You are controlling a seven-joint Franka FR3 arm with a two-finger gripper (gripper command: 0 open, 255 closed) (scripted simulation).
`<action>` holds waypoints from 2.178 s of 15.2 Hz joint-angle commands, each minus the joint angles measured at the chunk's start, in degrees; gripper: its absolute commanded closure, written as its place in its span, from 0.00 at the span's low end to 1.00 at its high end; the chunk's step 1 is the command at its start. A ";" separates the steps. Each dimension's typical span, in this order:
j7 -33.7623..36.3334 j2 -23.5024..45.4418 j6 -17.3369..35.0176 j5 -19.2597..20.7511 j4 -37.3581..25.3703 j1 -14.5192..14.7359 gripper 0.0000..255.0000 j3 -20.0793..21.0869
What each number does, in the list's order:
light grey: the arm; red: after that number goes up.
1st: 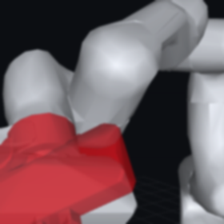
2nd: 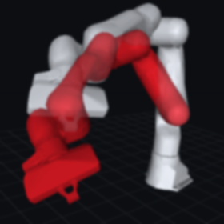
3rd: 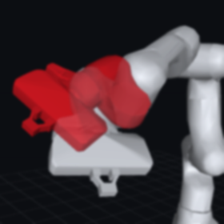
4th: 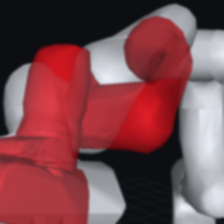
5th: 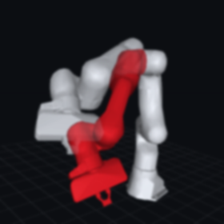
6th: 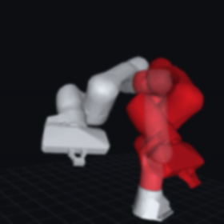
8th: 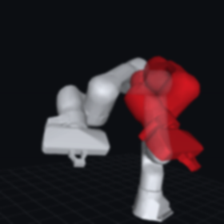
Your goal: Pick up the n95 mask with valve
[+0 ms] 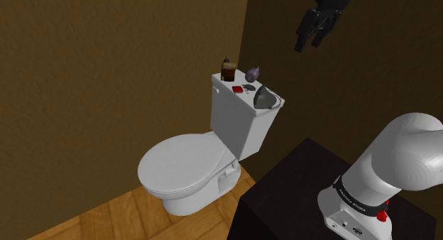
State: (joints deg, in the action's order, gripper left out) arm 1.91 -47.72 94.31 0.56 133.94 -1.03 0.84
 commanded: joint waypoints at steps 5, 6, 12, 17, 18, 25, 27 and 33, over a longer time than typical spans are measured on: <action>-5.58 5.38 4.69 1.46 1.01 -0.22 0.00 -4.31; -6.98 6.92 5.85 1.75 1.07 -0.25 0.00 -5.36; -15.46 17.57 12.43 2.54 -0.29 -0.19 0.00 -11.36; -22.87 28.01 17.06 1.55 -3.58 0.20 0.00 -15.85; -24.41 30.24 17.85 1.13 -4.47 0.27 0.00 -16.66; -35.63 46.90 21.68 -3.81 -12.78 0.00 0.00 -20.77; -38.78 51.89 22.14 -5.63 -15.84 -0.54 0.00 -21.27; -46.95 66.98 21.84 -10.64 -26.86 -3.58 0.00 -20.88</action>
State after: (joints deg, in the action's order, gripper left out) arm -43.80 17.15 116.16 -9.44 108.47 -4.14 -20.19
